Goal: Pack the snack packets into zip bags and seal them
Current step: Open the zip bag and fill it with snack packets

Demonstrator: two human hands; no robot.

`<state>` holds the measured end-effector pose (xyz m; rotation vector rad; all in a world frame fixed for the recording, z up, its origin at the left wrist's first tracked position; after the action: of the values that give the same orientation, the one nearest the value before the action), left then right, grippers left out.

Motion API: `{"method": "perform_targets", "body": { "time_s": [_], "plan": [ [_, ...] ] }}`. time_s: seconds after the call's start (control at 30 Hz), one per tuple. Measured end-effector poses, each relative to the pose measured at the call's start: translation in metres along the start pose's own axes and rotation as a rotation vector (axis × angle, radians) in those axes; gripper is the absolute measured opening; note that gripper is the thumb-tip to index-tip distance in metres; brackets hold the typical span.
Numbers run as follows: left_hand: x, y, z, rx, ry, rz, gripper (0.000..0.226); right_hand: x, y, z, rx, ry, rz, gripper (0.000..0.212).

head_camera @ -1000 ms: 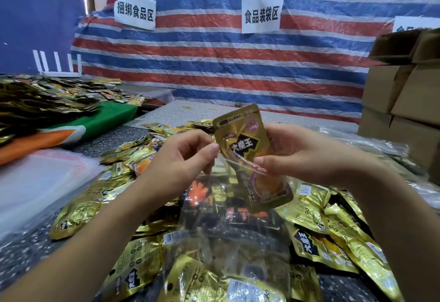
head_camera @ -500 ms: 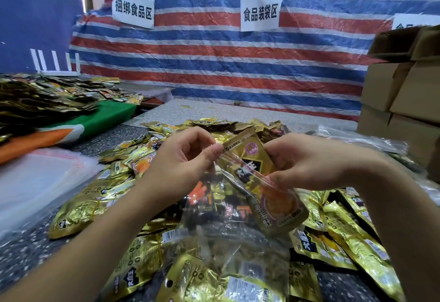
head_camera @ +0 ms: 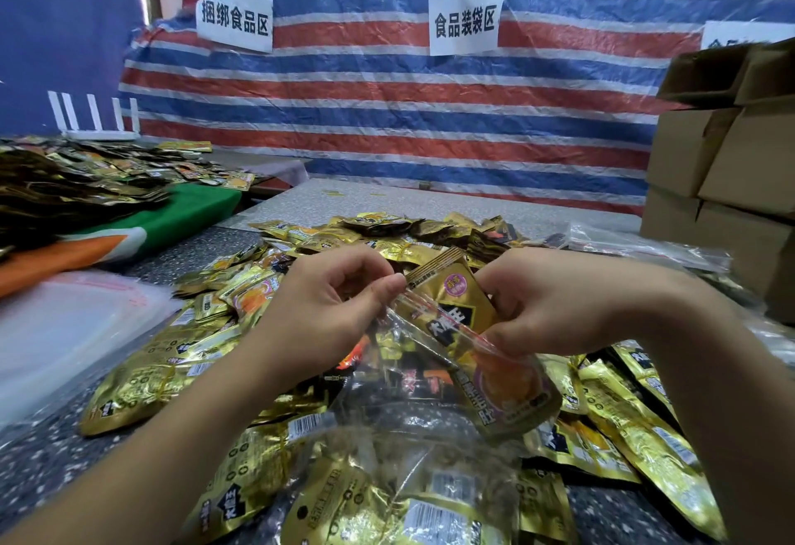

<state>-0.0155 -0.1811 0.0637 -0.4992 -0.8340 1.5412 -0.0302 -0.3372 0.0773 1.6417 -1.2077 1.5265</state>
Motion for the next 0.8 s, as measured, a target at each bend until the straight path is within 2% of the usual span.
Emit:
{"method": "perform_targets", "body": {
  "time_s": [0.27, 0.47, 0.53, 0.63, 0.73, 0.8],
  "plan": [
    [0.004, 0.000, 0.001, -0.058, -0.026, 0.044, 0.020, 0.003, -0.005, 0.005, -0.030, 0.017, 0.069, 0.017],
    [-0.001, 0.002, 0.006, -0.075, -0.010, 0.036, 0.013, -0.014, 0.001, -0.006, 0.026, 0.062, -0.045, 0.011],
    [-0.001, 0.002, 0.005, -0.072, -0.015, 0.039, 0.013, -0.018, 0.001, -0.011, 0.051, 0.070, -0.060, 0.015],
    [0.005, 0.001, 0.003, -0.034, 0.025, 0.073, 0.013, -0.015, -0.002, -0.014, 0.067, 0.048, -0.012, 0.022],
    [0.010, -0.001, 0.003, -0.008, 0.034, 0.113, 0.012, -0.001, -0.005, -0.011, 0.066, 0.013, 0.106, 0.016],
    [0.011, -0.002, 0.001, 0.024, 0.073, 0.128, 0.013, 0.004, -0.004, -0.013, 0.081, -0.017, 0.142, 0.023]
  ]
}}
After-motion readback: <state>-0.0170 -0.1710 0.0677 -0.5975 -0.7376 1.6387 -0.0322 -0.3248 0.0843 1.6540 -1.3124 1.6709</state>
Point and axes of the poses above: each hand's wrist, its own y-axis away from the middle knuckle, its own x-axis out of the back of the hand, z = x × y, the point moved 9 cm from there along -y, towards the middle knuckle, and after that the axes turned 13 degrees about z, right-handed, at the moved point
